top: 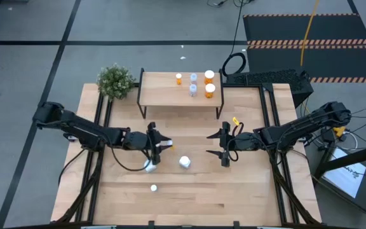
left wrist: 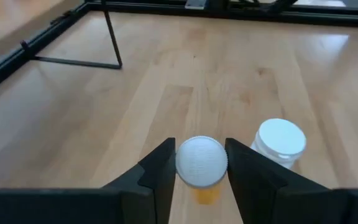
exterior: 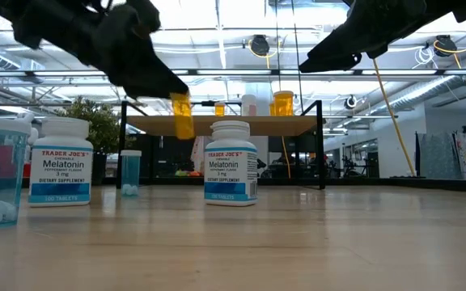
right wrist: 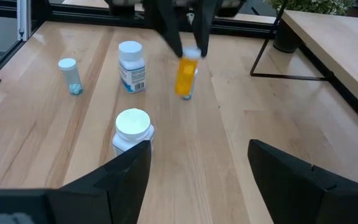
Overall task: Pick and place medicine bottles onto shelf by color
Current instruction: Put the small orange pill bottle on the shelf aligned with the small orange pill bottle
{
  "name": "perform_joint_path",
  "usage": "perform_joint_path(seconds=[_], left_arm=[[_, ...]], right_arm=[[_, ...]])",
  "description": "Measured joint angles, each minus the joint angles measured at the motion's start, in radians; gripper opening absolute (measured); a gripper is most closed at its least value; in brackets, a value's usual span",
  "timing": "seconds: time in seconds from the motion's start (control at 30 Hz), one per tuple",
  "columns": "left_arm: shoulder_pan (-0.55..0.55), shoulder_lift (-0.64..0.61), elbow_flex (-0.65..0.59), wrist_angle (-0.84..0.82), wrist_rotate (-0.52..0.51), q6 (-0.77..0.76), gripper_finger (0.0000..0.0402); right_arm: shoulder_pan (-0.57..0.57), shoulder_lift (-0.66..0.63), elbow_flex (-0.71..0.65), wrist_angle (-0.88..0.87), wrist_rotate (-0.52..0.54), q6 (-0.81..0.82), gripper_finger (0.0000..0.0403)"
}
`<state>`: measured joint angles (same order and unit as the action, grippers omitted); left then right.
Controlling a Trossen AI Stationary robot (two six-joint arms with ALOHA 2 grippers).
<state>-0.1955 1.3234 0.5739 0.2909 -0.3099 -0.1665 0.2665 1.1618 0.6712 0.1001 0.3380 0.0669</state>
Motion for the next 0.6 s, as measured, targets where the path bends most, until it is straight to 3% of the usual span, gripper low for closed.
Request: perform_joint_path(seconds=[0.3, 0.6], left_arm=[[0.000, -0.226, 0.000, -0.151, -0.001, 0.043, 0.0136], [0.000, -0.373, 0.000, -0.184, -0.002, 0.117, 0.0136]], right_arm=[[0.000, 0.000, 0.000, -0.001, 0.000, 0.000, 0.0265], [0.000, 0.000, 0.000, 0.000, 0.000, 0.000, 0.0265]])
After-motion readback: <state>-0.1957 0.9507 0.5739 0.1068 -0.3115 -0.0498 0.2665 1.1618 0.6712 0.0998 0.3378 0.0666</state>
